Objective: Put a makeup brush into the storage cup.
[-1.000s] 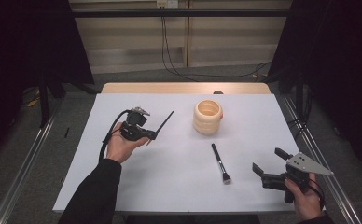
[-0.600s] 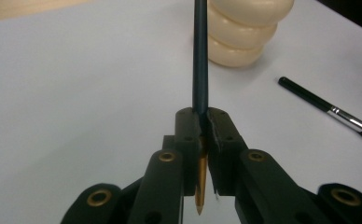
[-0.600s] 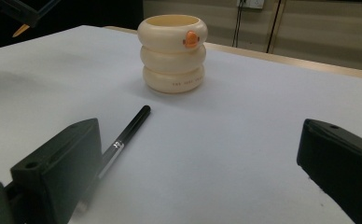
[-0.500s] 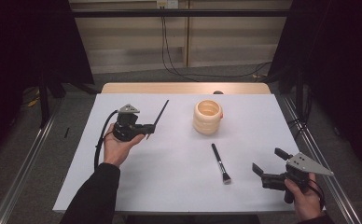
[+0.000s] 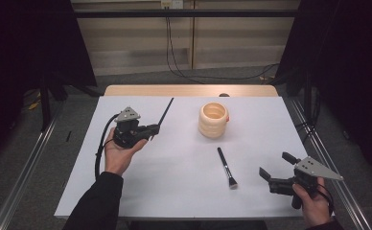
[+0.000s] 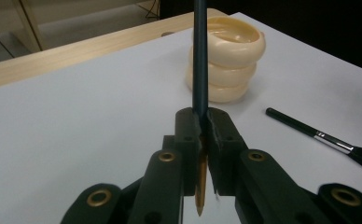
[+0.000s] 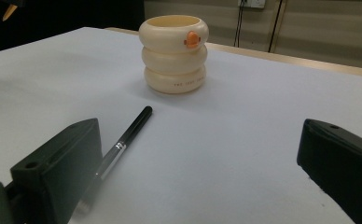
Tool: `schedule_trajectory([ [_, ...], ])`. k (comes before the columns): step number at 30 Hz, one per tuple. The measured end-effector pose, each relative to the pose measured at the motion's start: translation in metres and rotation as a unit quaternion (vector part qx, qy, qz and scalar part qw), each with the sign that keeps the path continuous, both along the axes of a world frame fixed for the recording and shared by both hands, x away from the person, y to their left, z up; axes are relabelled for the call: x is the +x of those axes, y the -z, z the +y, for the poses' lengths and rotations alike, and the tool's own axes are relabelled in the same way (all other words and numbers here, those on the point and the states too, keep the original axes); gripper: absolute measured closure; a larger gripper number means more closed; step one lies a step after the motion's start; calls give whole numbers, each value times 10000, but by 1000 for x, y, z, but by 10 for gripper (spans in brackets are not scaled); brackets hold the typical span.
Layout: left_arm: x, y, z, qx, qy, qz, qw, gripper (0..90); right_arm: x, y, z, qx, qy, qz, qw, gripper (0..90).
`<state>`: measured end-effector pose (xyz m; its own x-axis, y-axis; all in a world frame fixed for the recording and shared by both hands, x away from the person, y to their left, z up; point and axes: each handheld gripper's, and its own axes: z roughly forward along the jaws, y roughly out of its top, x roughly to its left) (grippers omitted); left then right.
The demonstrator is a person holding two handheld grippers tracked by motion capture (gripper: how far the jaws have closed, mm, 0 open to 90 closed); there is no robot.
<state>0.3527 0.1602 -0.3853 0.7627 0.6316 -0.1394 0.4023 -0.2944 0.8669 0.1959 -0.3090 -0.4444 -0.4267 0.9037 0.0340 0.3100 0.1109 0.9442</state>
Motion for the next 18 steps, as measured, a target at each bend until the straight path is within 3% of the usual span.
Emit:
schedule_trajectory([
  [7, -5, 5, 1, -144, -11, -134, 9998, 836, 0, 0, 0, 3, 0, -9, 10000, 0],
  [16, -20, 2, 1, -538, 104, -323, 9980, 836, 0, 0, 0, 35, 10, 0, 10000, 0],
  [18, -24, 4, 1, -486, 76, -382, 9981, 836, 0, 0, 0, 27, 4, -4, 10000, 0],
])
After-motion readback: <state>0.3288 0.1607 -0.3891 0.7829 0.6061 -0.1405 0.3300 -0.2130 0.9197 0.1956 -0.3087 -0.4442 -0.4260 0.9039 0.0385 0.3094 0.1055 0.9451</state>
